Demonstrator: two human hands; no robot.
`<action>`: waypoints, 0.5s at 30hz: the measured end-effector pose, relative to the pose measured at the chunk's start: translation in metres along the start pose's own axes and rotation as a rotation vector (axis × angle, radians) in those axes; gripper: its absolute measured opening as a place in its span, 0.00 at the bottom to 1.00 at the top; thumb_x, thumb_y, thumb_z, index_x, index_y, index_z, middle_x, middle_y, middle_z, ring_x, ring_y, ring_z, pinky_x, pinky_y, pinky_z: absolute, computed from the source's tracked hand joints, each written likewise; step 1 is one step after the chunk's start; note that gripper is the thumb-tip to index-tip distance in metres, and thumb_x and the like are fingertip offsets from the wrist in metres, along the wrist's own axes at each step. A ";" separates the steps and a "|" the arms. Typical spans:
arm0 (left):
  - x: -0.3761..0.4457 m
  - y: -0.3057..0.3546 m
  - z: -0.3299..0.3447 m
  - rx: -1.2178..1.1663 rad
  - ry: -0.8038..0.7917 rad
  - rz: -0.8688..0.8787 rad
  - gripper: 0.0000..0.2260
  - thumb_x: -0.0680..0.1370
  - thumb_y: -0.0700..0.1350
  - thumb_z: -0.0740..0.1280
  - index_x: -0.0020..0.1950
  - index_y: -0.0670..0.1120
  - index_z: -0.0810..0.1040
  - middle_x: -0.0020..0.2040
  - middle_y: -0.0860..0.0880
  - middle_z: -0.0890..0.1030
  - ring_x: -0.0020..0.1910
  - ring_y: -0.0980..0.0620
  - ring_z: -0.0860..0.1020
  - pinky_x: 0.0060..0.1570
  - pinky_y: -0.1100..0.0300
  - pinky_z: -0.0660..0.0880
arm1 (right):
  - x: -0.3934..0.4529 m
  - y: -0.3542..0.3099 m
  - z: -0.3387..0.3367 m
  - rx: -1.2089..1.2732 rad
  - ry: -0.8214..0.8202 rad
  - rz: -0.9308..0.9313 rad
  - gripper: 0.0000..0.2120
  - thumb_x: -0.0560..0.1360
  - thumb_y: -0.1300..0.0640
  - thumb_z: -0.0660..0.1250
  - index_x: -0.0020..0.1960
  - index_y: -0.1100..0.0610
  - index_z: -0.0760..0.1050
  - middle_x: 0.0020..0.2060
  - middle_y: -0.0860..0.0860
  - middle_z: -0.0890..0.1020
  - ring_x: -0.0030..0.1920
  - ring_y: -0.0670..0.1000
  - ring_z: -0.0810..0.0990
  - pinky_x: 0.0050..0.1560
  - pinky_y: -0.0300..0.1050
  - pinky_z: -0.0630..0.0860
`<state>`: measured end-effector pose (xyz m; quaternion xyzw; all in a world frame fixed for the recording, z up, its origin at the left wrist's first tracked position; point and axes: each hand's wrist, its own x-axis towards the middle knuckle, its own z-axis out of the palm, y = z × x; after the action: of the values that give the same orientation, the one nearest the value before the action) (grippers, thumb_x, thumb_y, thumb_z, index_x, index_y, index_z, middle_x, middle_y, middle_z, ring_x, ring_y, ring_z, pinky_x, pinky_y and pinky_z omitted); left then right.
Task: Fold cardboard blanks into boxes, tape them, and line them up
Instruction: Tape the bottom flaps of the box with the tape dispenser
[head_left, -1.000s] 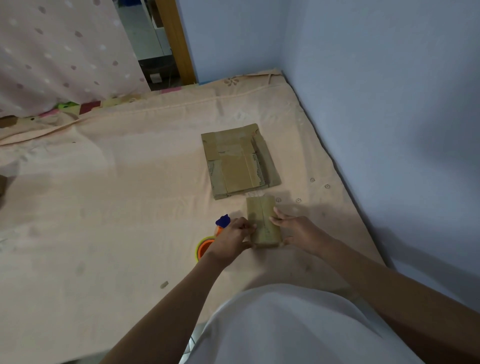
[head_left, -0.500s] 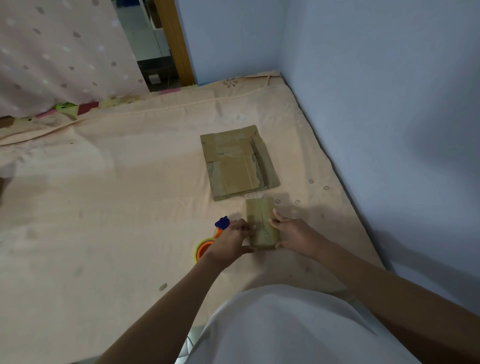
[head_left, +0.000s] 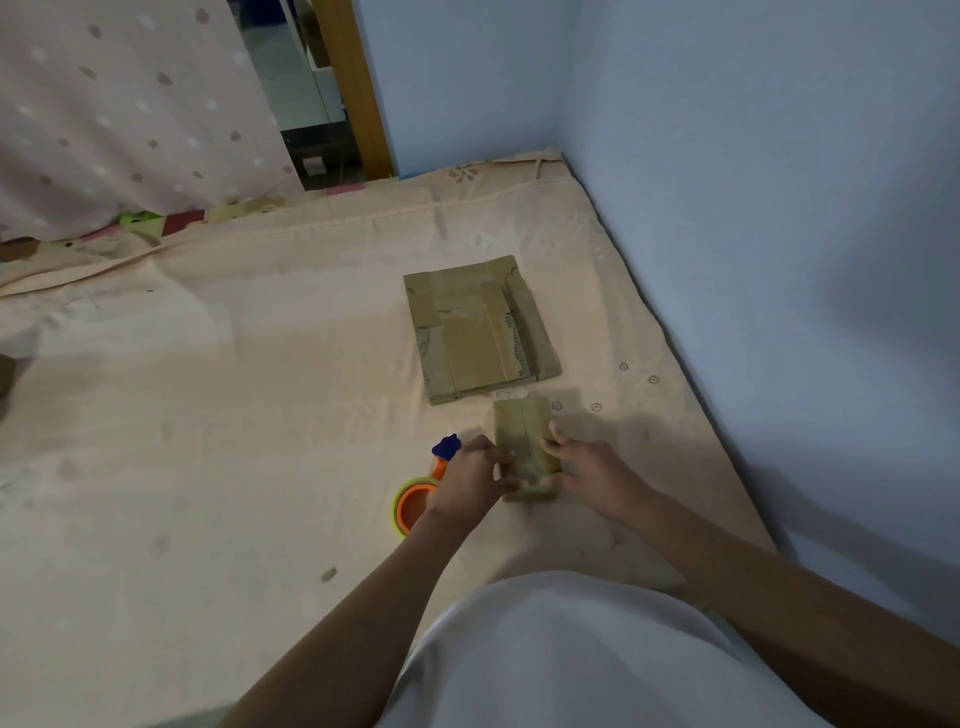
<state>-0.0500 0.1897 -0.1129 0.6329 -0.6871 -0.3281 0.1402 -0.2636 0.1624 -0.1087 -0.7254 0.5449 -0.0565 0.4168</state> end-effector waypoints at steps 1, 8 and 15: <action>0.000 0.001 0.001 -0.004 -0.008 -0.004 0.22 0.74 0.51 0.75 0.63 0.42 0.80 0.55 0.46 0.76 0.53 0.49 0.75 0.51 0.65 0.68 | -0.001 0.000 0.003 -0.012 0.013 -0.005 0.35 0.74 0.51 0.76 0.76 0.57 0.67 0.79 0.46 0.56 0.77 0.48 0.59 0.78 0.45 0.57; -0.004 -0.001 -0.001 0.063 -0.048 0.086 0.24 0.75 0.53 0.73 0.66 0.41 0.76 0.58 0.45 0.75 0.57 0.47 0.73 0.58 0.59 0.70 | -0.007 0.007 0.015 -0.097 0.032 -0.062 0.36 0.76 0.50 0.72 0.79 0.55 0.62 0.79 0.45 0.51 0.77 0.44 0.59 0.73 0.35 0.56; -0.011 -0.003 -0.001 0.219 -0.064 0.214 0.25 0.79 0.58 0.64 0.68 0.41 0.73 0.62 0.44 0.72 0.61 0.47 0.70 0.62 0.57 0.68 | -0.004 0.005 0.019 -0.241 -0.071 -0.072 0.35 0.82 0.53 0.65 0.81 0.59 0.50 0.80 0.51 0.40 0.78 0.56 0.59 0.77 0.45 0.57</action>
<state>-0.0457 0.1998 -0.1119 0.5568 -0.7864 -0.2544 0.0826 -0.2582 0.1757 -0.1231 -0.7907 0.5064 0.0203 0.3433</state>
